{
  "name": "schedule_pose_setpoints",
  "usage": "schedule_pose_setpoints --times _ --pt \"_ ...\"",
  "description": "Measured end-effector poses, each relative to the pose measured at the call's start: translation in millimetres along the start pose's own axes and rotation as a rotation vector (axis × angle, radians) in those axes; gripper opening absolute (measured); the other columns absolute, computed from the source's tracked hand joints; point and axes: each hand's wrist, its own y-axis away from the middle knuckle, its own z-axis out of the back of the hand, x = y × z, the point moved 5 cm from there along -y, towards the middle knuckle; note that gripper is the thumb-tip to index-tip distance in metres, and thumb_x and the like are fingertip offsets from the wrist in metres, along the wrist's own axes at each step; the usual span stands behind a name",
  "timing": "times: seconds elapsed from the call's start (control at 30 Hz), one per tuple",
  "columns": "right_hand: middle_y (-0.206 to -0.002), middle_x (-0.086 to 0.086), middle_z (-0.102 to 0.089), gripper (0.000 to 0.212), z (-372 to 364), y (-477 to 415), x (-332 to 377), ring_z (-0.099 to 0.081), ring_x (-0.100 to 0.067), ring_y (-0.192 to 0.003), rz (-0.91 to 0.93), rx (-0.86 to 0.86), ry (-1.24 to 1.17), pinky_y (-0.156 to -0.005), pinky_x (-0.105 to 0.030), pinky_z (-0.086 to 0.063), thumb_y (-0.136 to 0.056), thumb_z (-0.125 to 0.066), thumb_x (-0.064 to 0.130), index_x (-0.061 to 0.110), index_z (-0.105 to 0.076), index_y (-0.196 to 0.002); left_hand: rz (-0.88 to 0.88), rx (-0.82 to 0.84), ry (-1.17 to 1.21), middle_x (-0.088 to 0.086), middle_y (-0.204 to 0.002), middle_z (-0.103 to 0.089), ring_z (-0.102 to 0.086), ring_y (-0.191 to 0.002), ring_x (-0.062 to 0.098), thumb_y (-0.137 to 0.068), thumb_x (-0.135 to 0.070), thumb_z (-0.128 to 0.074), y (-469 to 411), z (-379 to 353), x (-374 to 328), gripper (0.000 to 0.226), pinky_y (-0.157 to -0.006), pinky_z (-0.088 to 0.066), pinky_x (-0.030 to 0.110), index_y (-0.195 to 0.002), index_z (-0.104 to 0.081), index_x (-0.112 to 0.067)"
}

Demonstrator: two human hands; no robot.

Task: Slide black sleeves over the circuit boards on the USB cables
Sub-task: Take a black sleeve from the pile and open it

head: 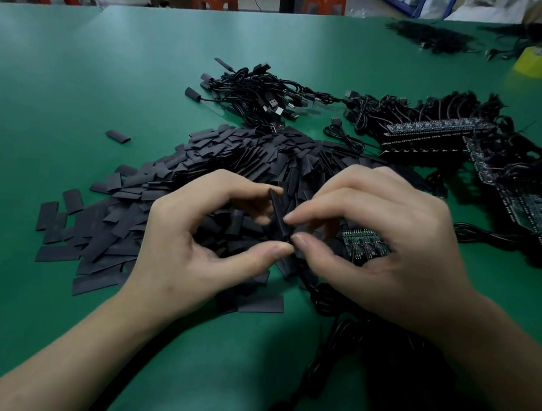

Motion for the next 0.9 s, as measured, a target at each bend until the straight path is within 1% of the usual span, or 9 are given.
schedule_pose_setpoints --times 0.13,0.2,0.37,0.43,0.57,0.63,0.73,0.83,0.9 --pt "-0.086 0.001 -0.068 0.004 0 0 0 -0.062 -0.009 -0.080 0.010 0.000 0.039 -0.075 -0.031 -0.043 -0.088 -0.079 0.017 0.014 -0.079 -0.091 0.026 0.019 -0.006 0.002 -0.100 -0.071 -0.069 -0.095 0.017 -0.084 -0.037 -0.077 0 -1 1 0.037 -0.086 -0.050 0.026 -0.110 -0.068 -0.013" --pt "-0.084 0.001 -0.068 0.002 -1 1 1 -0.063 -0.012 -0.078 0.012 -0.003 0.056 -0.074 -0.033 -0.043 -0.086 -0.078 0.016 0.015 -0.078 -0.087 0.030 0.028 -0.011 0.002 -0.100 -0.071 -0.069 -0.094 0.017 -0.083 -0.037 -0.078 0 -2 2 0.038 -0.086 -0.050 0.025 -0.109 -0.068 -0.010" --pt "-0.080 0.005 -0.064 0.003 -6 2 4 -0.062 -0.018 -0.073 -0.001 0.005 0.090 -0.073 -0.037 -0.044 -0.082 -0.074 0.012 0.015 -0.073 -0.080 0.016 0.063 -0.065 -0.002 -0.098 -0.070 -0.068 -0.092 0.013 -0.081 -0.038 -0.079 -2 -2 -1 0.038 -0.084 -0.048 0.018 -0.108 -0.068 -0.014" --pt "-0.078 0.007 -0.062 0.004 -8 2 5 -0.059 -0.016 -0.071 -0.024 0.014 0.087 -0.072 -0.035 -0.043 -0.080 -0.072 0.012 0.015 -0.071 -0.078 0.021 0.069 -0.078 -0.002 -0.096 -0.071 -0.069 -0.091 0.013 -0.081 -0.037 -0.079 -2 -2 -1 0.037 -0.084 -0.048 0.017 -0.106 -0.068 -0.014" --pt "-0.075 0.007 -0.058 0.005 -7 1 3 -0.055 -0.012 -0.067 -0.091 0.001 0.069 -0.070 -0.032 -0.042 -0.076 -0.070 0.011 0.015 -0.069 -0.076 0.047 0.055 -0.082 -0.001 -0.094 -0.071 -0.070 -0.089 0.016 -0.079 -0.036 -0.080 -2 -1 -1 0.039 -0.082 -0.050 0.021 -0.105 -0.071 -0.008" --pt "-0.074 0.006 -0.057 0.006 -6 1 0 -0.055 -0.013 -0.065 -0.143 -0.007 0.031 -0.067 -0.033 -0.044 -0.075 -0.070 0.010 0.016 -0.068 -0.075 0.048 0.045 -0.096 -0.002 -0.095 -0.072 -0.070 -0.089 0.015 -0.079 -0.035 -0.079 -2 -1 -3 0.039 -0.083 -0.050 0.019 -0.106 -0.072 -0.008" --pt "-0.075 0.006 -0.058 0.007 -8 0 -4 -0.057 -0.014 -0.066 -0.203 0.035 -0.019 -0.067 -0.035 -0.046 -0.077 -0.070 0.010 0.016 -0.067 -0.076 0.056 0.033 -0.084 -0.005 -0.095 -0.071 -0.069 -0.088 0.013 -0.079 -0.034 -0.076 -2 -4 -4 0.037 -0.083 -0.048 0.016 -0.108 -0.072 -0.010" --pt "-0.080 0.007 -0.061 0.002 -10 1 -10 -0.060 -0.016 -0.073 -0.274 0.109 -0.110 -0.067 -0.032 -0.048 -0.083 -0.066 0.017 0.019 -0.067 -0.082 0.089 -0.004 -0.068 -0.007 -0.095 -0.070 -0.070 -0.088 0.013 -0.080 -0.034 -0.074 -2 -2 -1 0.038 -0.084 -0.048 0.016 -0.110 -0.070 -0.011" --pt "-0.085 0.011 -0.062 0.012 -12 1 -16 -0.062 -0.014 -0.084 -0.307 0.219 -0.139 -0.073 -0.034 -0.049 -0.089 -0.062 0.032 0.023 -0.069 -0.088 0.134 -0.060 -0.059 -0.007 -0.095 -0.071 -0.070 -0.088 0.014 -0.081 -0.035 -0.073 -1 3 4 0.036 -0.082 -0.050 0.018 -0.110 -0.070 -0.014"
